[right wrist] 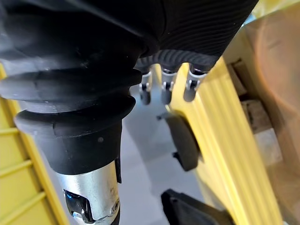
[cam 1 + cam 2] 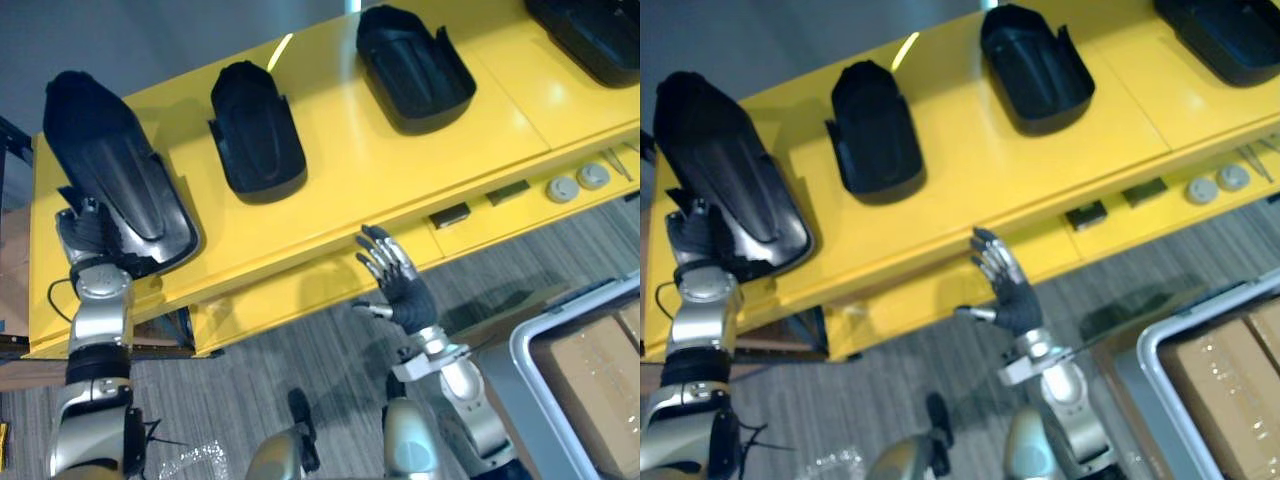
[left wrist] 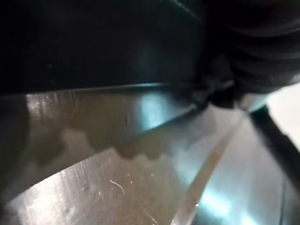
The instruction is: Walk over and take plastic housings, then place them on the shelf
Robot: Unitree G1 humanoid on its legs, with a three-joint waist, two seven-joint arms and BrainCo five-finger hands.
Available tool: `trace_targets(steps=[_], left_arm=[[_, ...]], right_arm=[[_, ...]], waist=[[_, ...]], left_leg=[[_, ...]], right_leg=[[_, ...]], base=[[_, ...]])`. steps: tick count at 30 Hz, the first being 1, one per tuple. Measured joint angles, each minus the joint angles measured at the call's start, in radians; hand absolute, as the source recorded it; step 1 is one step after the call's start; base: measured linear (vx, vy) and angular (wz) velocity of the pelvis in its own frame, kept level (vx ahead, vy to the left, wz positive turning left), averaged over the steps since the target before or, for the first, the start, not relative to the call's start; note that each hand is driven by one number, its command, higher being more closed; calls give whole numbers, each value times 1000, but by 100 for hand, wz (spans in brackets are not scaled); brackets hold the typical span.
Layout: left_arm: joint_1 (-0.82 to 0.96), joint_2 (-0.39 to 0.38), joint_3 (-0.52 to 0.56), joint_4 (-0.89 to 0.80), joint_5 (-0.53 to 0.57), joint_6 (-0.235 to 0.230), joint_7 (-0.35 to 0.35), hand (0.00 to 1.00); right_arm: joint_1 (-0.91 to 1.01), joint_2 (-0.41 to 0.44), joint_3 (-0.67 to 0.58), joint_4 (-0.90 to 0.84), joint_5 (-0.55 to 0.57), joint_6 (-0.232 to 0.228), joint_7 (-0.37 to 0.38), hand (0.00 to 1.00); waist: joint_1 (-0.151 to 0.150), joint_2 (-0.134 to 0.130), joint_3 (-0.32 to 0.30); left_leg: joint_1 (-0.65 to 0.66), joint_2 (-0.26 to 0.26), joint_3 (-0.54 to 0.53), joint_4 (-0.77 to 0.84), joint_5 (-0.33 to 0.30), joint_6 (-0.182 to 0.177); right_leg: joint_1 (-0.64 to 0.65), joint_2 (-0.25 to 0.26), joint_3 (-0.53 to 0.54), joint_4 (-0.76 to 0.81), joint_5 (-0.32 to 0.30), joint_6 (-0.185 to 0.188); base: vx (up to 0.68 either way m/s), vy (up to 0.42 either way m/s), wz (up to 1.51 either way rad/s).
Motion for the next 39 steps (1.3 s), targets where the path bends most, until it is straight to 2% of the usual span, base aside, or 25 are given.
trace_targets(steps=[2, 7, 9, 13, 18, 23, 29, 30, 39], left_arm=[[20, 2, 41, -1, 1, 0, -20, 100], [55, 42, 56, -1, 6, 10, -72, 100], [55, 46, 62, -1, 13, 22, -90, 100], [55, 47, 66, 0, 21, 32, -148, 100], [54, 66, 75, 38, 0, 101, -269, 100], [57, 78, 76, 86, -45, 102, -281, 100], [62, 77, 76, 113, -72, 104, -279, 100], [62, 76, 75, 116, -78, 109, -276, 0], [57, 73, 73, 131, -112, 129, -164, 0]], right_arm=[[9, -2, 0, -9, 0, 0, 0, 0], [26, -6, 0, -9, 0, 0, 0, 0], [34, -9, 1, -9, 0, 2, 1, 0], [34, -23, 16, -2, 0, 7, 0, 0], [30, -38, 24, 2, 1, 14, 0, 0], [20, -43, 19, 2, 3, 47, 0, 0], [1, -56, 16, -4, 24, 50, 5, 0], [0, -58, 15, -6, 28, 50, 6, 0], [-7, -59, 15, -43, 31, 52, 3, 0]], waist=[[0, 4, 2], [13, 7, 4], [23, 18, 9], [22, 26, 13], [22, 27, 13], [21, 30, 15], [20, 40, 19], [20, 40, 19], [20, 40, 19]], left_leg=[[1, 0, 1, 1, 0, 0], [1, 1, -3, 1, 1, -2], [0, 0, -4, 1, 2, -2], [-9, -1, -18, 1, 6, -1], [-17, 1, -21, -3, 13, -1], [-15, 1, -9, -3, 13, -1], [-35, 2, 11, 5, 13, -2], [-36, 2, 12, 5, 15, -2], [-48, 0, 14, 5, 23, -2]], right_leg=[[-1, -1, -2, 5, -4, 0], [-3, 0, -6, 13, -11, -3], [-3, -2, -7, 13, -11, -3], [-5, -4, -17, 13, -11, -3], [-13, -3, -21, 14, -11, -3], [-22, -1, -9, 19, -11, -3], [-59, 0, 7, 40, -12, -4], [-64, 0, 8, 45, -12, -5], [-85, -2, 11, 66, -13, -6]], base=[[0, 0, 0], [1, -8, 1], [0, 0, 0], [-3, -9, 8], [-2, -7, 3], [-3, -8, -7], [-9, -8, -8], [0, 0, 0], [0, 0, 0]])
